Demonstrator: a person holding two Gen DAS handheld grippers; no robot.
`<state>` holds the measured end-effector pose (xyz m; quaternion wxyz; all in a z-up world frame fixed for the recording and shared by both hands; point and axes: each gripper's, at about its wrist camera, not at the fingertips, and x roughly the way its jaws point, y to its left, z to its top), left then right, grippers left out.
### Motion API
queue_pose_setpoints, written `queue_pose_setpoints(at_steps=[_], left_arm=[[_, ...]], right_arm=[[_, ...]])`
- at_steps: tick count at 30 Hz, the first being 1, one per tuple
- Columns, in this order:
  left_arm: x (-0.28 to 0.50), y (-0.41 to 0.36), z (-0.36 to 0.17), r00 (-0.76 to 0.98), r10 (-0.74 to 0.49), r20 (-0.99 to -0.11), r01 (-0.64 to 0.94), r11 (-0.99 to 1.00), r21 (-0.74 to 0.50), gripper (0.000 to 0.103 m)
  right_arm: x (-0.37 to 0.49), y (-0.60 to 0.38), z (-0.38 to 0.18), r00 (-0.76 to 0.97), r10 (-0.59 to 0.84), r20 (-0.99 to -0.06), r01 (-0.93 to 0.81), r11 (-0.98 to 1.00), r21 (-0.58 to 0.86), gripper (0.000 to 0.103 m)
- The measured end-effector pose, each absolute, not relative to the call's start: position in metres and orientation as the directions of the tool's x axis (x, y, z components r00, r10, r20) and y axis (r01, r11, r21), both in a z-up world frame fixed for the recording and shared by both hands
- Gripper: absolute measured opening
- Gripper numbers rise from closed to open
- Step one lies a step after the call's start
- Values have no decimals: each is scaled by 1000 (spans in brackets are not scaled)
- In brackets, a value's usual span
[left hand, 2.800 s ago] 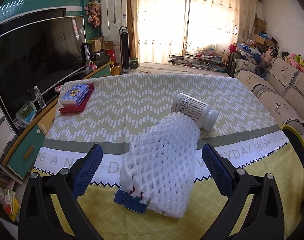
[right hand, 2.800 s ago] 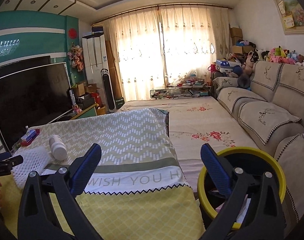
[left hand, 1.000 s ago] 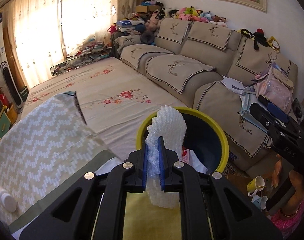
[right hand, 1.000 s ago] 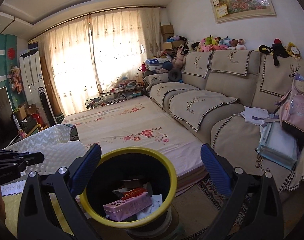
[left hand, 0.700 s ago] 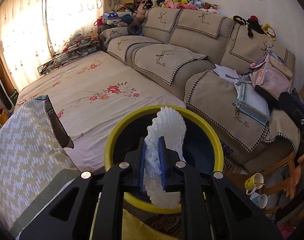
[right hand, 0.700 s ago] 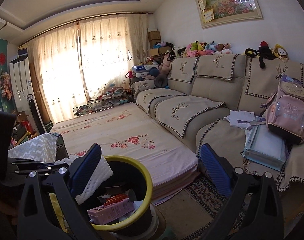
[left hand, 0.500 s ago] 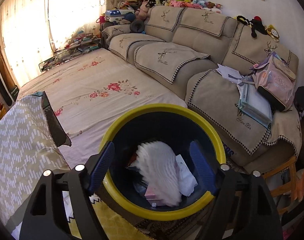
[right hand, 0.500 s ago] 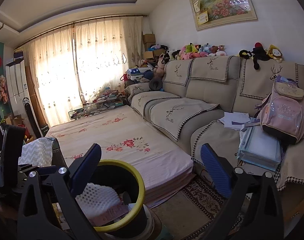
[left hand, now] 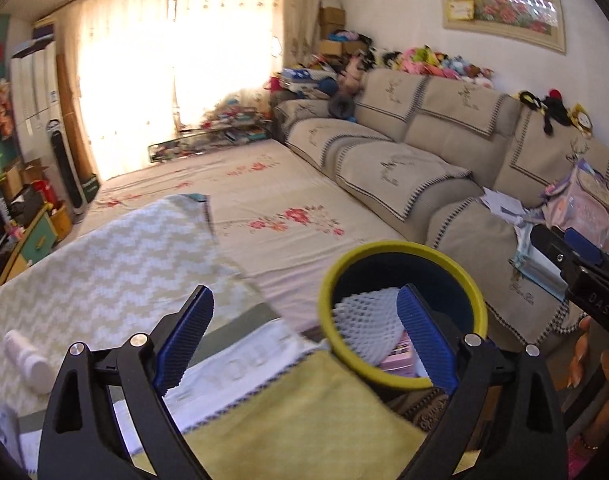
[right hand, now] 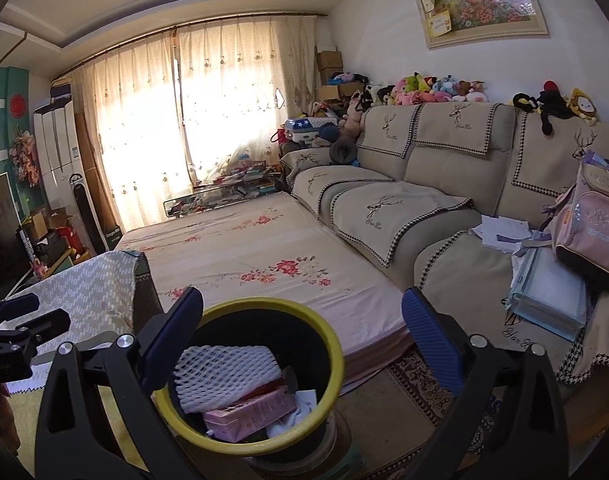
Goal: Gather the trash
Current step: 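Reach the right tool to the white pill bottle and grasp it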
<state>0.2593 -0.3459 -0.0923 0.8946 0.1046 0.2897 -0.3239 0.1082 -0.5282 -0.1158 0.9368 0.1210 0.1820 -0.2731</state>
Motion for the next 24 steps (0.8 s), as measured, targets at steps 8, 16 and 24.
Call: queue_pose_setpoints(at_steps=[8,16,24], left_arm=[[253,-208,-78,751,-382,-539,439,898,-25,94],[227,-62,-77,862,-130,-489,145,989,-7,98],[217,22,-97,885,24,-464,-38,999,-21,98]], right_arm=[[168,-447,-109,871,-240,-429,324,936,135,95],[229,-340,-86,882,81,-465,-23,991,130,95],[288,-253,-91,794,270,-544,-246,962,119,95]])
